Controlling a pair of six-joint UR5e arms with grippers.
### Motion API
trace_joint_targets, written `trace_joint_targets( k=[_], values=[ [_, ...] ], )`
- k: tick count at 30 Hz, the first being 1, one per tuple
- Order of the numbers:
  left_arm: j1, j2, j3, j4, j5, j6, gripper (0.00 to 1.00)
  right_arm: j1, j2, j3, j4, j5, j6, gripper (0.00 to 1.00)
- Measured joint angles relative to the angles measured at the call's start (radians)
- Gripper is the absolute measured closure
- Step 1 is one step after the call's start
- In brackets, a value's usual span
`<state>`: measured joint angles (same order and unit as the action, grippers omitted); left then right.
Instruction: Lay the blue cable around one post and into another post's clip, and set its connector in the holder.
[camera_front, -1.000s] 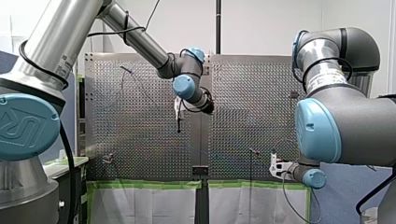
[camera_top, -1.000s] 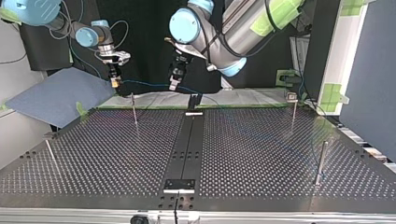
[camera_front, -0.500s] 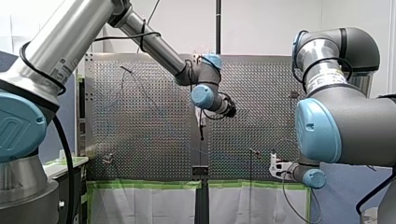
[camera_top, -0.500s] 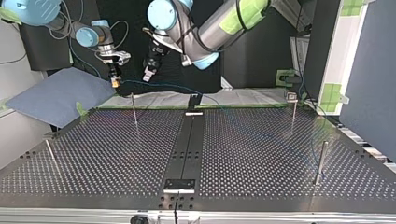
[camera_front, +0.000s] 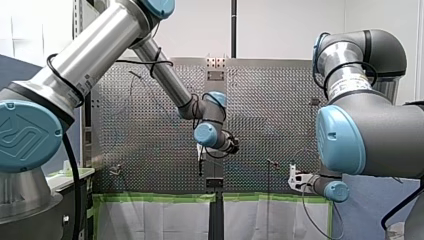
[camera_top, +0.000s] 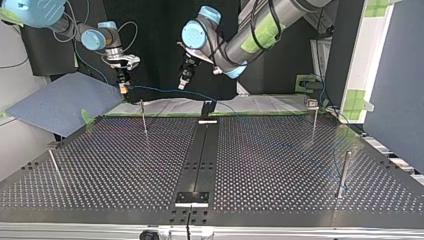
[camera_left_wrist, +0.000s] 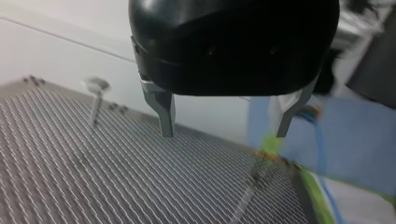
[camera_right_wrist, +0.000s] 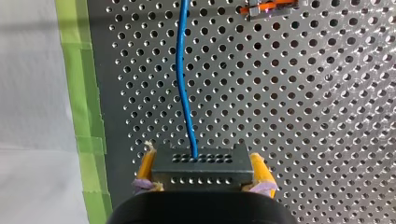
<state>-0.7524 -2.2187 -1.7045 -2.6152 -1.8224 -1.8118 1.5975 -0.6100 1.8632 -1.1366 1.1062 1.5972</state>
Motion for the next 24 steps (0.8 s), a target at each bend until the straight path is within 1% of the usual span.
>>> trace_joint_targets(
  k=[3,10,17,21,24],
  values=[
    [0.008,-0.026,-0.007,0.026,0.015,0.020,0.00,0.000,0.000,0.000,0.002,0.000,0.000,1.00],
    [-0.008,-0.085,-0.007,0.085,0.028,0.027,0.00,0.001,0.000,0.000,0.004,0.000,0.000,1.00],
    [-0.022,-0.139,-0.001,0.139,0.025,0.030,0.00,0.002,0.000,-0.001,0.004,0.000,0.000,1.00],
    [-0.024,-0.173,0.016,0.173,0.021,0.034,0.00,0.002,0.000,-0.001,0.004,0.000,0.000,1.00],
    [-0.025,-0.195,0.036,0.195,0.014,0.049,0.00,0.002,0.000,-0.001,0.004,0.000,0.000,1.00]
  ],
)
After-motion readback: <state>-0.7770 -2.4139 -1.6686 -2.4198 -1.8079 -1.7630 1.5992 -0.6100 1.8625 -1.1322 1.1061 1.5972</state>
